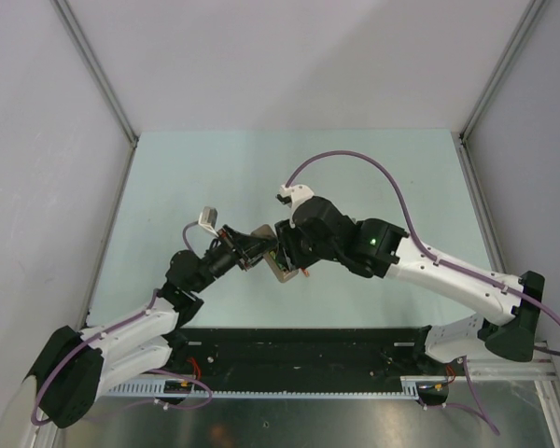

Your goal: Load the batteries into the remote control

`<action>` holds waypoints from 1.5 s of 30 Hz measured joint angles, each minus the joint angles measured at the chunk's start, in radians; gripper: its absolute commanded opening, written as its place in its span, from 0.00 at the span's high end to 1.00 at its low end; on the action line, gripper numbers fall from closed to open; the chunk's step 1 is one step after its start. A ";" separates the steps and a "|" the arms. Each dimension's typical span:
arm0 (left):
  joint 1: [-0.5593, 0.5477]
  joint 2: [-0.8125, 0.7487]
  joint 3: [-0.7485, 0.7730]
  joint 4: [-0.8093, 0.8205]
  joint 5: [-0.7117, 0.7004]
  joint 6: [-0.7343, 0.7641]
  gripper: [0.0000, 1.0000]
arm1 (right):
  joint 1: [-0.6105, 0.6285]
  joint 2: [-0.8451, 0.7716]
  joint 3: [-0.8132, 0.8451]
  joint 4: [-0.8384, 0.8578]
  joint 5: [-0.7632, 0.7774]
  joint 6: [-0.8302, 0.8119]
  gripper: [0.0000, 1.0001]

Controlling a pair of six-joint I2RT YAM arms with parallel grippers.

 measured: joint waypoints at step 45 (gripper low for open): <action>0.000 0.038 0.018 -0.020 0.019 0.010 1.00 | 0.005 0.051 0.000 0.033 -0.021 -0.007 0.70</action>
